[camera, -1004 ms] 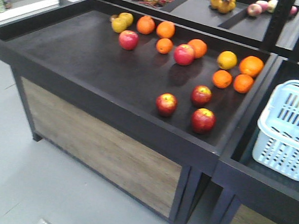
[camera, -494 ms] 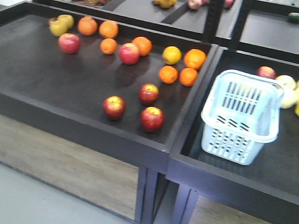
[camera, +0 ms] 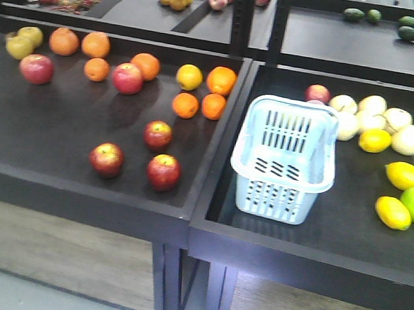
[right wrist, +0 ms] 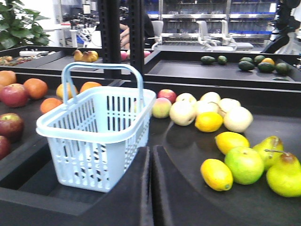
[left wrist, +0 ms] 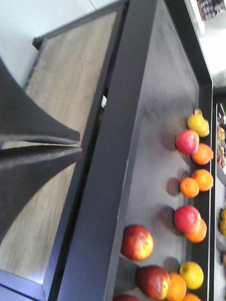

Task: Pick three apples into basket with both arms
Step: 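Drive the base toward the fruit tables and the light-blue basket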

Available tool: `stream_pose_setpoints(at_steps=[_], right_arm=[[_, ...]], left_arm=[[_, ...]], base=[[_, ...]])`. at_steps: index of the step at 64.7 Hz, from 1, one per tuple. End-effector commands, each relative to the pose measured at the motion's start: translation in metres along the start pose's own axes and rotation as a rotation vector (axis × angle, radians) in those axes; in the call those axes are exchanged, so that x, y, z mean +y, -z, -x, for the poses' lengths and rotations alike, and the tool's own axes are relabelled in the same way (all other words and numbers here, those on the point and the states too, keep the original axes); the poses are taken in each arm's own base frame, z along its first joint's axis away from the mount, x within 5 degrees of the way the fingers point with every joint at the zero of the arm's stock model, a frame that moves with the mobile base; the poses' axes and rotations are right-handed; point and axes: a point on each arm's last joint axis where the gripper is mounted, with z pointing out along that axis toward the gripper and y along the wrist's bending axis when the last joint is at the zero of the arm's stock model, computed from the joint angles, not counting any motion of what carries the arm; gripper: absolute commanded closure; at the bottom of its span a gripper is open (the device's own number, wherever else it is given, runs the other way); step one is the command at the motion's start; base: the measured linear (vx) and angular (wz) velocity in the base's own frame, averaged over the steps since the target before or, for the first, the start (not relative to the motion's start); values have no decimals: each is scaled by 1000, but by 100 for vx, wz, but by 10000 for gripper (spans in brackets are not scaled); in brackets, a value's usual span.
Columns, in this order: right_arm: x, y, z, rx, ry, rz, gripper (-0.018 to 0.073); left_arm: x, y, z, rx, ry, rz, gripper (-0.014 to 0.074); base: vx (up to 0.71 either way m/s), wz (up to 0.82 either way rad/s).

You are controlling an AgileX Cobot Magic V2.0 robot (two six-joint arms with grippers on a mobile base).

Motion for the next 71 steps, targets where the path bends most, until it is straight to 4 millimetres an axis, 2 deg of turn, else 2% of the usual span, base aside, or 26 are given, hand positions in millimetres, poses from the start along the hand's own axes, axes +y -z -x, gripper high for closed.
stream_pose_setpoints(at_steps=[1,71], right_arm=[[-1,0,3,-63,14,-7,567],[-1,0,3,-63,14,-7,567]], left_arm=[[-3,0,3,-67,-1,-32,603],[-3,0,3,-67,-1,-32,603]], base=[[7,-25],[8,-14]])
